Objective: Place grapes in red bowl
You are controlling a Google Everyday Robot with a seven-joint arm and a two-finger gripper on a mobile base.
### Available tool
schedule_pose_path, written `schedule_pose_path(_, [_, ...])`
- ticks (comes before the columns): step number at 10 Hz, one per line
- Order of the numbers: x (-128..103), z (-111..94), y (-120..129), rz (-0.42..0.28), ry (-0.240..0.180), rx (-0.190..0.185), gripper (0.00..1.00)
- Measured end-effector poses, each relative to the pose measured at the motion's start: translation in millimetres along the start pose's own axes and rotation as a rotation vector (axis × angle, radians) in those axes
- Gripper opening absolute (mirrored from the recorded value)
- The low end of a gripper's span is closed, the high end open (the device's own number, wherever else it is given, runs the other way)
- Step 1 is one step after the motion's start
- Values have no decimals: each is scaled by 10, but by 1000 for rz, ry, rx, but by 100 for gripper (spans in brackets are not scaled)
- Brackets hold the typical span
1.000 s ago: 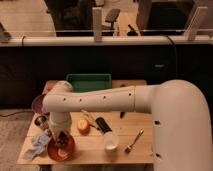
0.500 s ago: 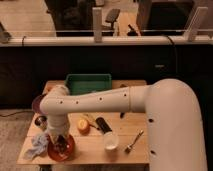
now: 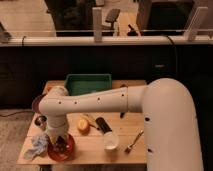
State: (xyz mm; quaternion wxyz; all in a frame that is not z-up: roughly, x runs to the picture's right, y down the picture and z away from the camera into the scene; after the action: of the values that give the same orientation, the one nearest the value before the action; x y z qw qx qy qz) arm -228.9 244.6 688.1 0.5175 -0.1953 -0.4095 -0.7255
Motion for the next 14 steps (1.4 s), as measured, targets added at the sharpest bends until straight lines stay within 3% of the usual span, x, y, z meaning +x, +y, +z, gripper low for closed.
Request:
schedule_pose_path(5, [14,29,-44,-2,-17,-9,79])
schedule_pose_path(14, [38,10,-51,-22,-39,-15,80])
